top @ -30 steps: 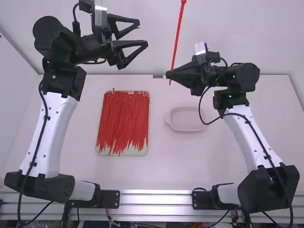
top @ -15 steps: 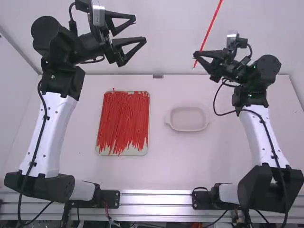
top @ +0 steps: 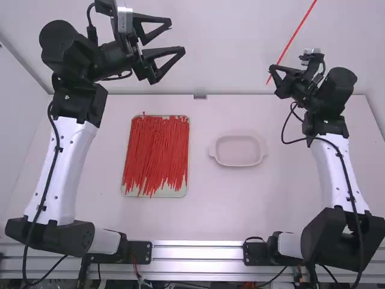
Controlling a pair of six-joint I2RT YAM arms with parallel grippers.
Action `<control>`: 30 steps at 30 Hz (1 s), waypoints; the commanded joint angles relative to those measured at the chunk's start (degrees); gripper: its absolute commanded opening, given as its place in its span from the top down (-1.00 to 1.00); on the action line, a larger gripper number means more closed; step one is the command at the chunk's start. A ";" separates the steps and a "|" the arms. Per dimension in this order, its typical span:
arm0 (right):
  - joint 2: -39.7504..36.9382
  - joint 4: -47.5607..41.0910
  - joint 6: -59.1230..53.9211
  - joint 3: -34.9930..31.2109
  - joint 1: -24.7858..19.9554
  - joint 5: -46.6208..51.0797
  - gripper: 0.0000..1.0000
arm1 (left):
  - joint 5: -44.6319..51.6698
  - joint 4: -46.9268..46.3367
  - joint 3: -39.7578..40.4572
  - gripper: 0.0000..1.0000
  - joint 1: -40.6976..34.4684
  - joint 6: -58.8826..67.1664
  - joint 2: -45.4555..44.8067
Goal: Fasten the cable tie
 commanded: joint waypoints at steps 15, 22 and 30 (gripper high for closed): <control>0.22 -15.96 -9.42 -0.24 4.96 41.24 1.00 | -0.17 0.55 -0.17 -0.98 -0.13 -0.07 -0.22; 4.04 -20.76 -10.80 -0.24 7.56 58.53 1.00 | -0.20 -0.26 -0.15 -0.98 -0.13 -0.07 -0.22; 9.35 -25.33 -11.43 -0.24 6.97 61.07 1.00 | -0.17 -0.52 -0.17 -0.98 -0.13 -0.07 -0.22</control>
